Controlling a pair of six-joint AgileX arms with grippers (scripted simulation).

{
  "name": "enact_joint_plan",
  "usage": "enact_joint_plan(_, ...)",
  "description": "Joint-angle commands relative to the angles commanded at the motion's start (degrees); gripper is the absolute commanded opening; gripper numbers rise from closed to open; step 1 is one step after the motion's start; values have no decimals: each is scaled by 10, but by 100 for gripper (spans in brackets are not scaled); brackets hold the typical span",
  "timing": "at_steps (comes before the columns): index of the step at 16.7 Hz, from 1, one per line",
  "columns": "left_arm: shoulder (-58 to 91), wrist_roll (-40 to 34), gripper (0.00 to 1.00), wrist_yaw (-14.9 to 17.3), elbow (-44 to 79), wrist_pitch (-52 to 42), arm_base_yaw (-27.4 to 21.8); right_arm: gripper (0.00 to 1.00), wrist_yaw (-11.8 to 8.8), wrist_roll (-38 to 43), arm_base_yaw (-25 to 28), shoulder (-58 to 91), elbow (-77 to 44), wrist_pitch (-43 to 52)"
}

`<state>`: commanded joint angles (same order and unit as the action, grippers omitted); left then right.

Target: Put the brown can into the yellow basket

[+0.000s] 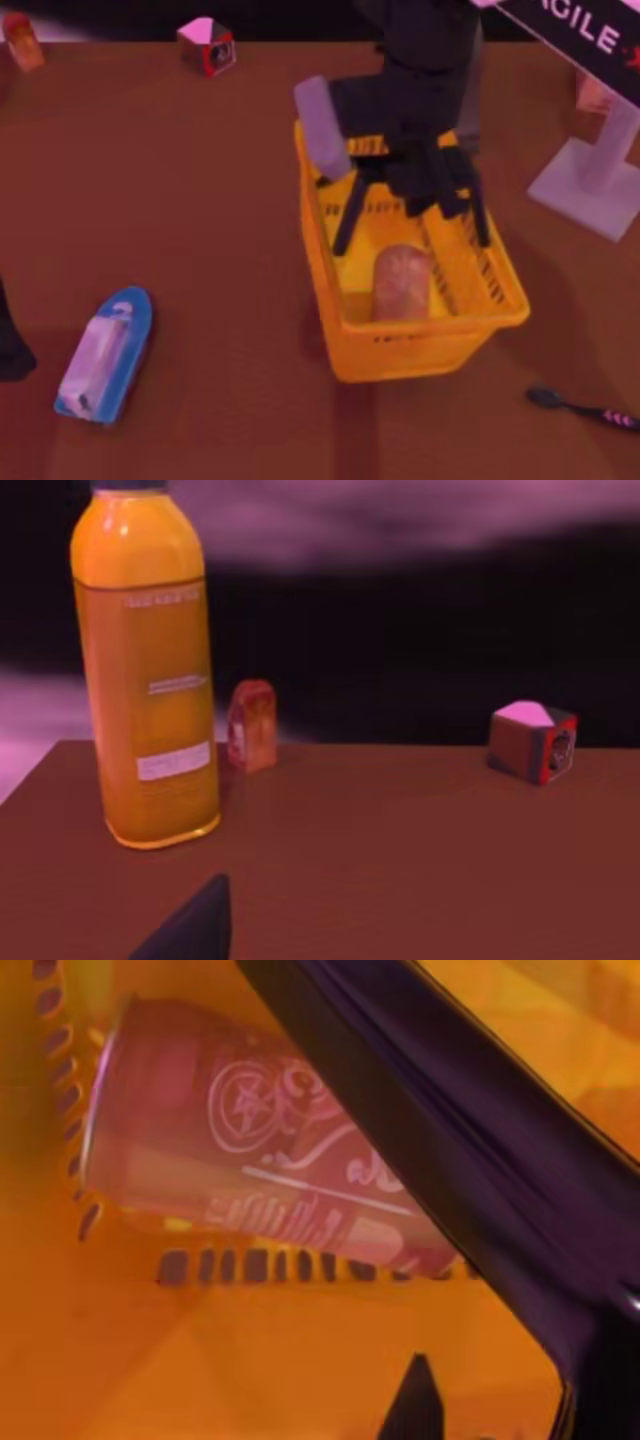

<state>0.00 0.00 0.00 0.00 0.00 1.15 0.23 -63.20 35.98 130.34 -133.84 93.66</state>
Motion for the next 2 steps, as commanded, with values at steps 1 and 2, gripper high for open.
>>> enact_joint_plan(1, 0, 0, 100, 0, 0, 0, 0, 0, 0, -2, -2, -1, -10, 10)
enact_joint_plan(2, 0, 0, 100, 0, 0, 0, 0, 0, 0, -3, -3, -1, -14, 14)
